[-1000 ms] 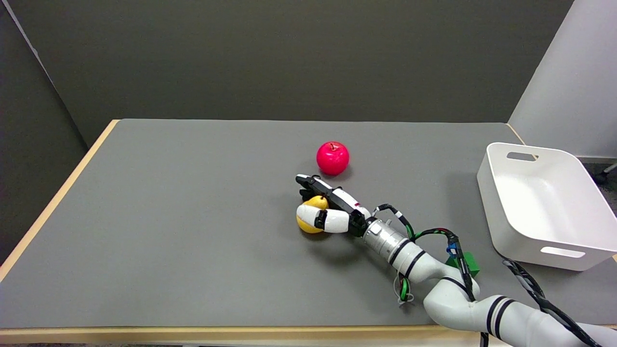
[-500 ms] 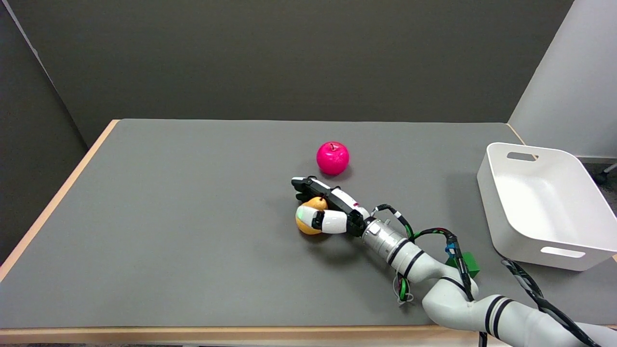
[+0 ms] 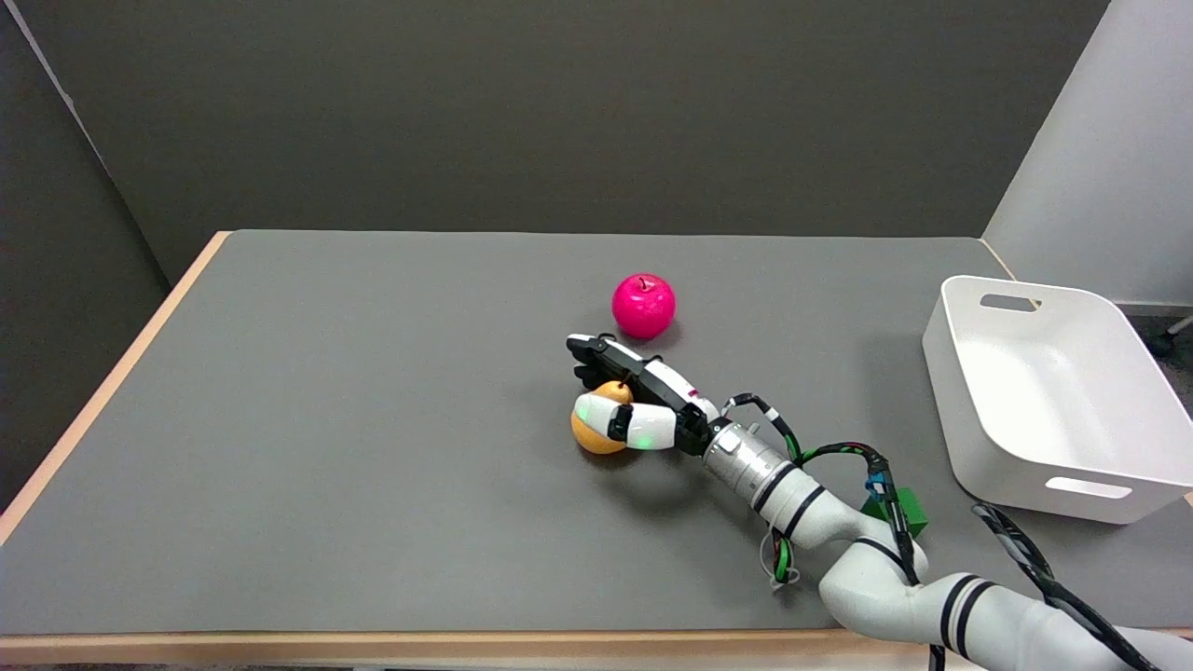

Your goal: Pick up the yellow pear.

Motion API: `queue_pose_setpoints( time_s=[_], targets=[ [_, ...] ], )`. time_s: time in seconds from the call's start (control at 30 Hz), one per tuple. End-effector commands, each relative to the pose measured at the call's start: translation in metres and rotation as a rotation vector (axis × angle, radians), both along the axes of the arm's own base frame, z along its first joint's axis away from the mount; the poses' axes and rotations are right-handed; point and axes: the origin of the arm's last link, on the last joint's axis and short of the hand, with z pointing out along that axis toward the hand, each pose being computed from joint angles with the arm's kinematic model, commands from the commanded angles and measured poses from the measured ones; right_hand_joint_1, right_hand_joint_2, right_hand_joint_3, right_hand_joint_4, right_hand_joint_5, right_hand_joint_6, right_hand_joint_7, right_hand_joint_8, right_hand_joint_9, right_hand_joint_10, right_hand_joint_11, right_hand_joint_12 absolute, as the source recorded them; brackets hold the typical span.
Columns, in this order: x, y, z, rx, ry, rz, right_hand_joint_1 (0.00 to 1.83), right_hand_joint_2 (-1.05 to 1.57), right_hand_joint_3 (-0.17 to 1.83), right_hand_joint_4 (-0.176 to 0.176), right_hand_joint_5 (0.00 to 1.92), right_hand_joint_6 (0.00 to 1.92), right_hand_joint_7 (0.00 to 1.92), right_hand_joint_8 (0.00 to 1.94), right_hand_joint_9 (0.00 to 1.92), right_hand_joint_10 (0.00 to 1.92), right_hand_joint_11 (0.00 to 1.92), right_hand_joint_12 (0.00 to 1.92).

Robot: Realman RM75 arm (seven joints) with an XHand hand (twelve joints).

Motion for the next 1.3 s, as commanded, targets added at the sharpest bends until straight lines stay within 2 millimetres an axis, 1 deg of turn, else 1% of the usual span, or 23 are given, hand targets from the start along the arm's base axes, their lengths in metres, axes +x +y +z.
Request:
queue_pose_setpoints(
  time_s=[0.03,0.67,0.73,0.77,1.2,1.3],
  targets=[
    [0.0017,0.0028,0.0023,-0.003,-0.006,0.026,0.65,0.65,0.94,-0.003,0.13,0.34,0.13,0.24,0.1,0.61,0.0,0.85],
    [0.0004,0.0023,0.0035,-0.004,0.002,0.024,0.64,0.65,0.93,-0.003,0.12,0.33,0.11,0.23,0.09,0.6,0.0,0.83],
    [-0.0001,0.0028,0.003,-0.004,0.001,0.023,0.63,0.61,0.99,-0.002,0.09,0.4,0.09,0.27,0.08,0.63,0.0,0.86],
    [-0.0002,0.0029,0.0029,-0.004,0.001,0.022,0.63,0.61,0.99,-0.002,0.09,0.4,0.09,0.27,0.08,0.63,0.0,0.86],
    [-0.0001,0.0015,0.0027,-0.004,0.003,0.02,0.64,0.61,1.0,-0.002,0.09,0.4,0.09,0.26,0.07,0.62,0.0,0.86],
    [-0.0023,0.0015,0.0037,-0.007,0.008,0.011,0.65,0.65,0.93,-0.003,0.13,0.34,0.11,0.23,0.09,0.59,0.0,0.83]
  ],
)
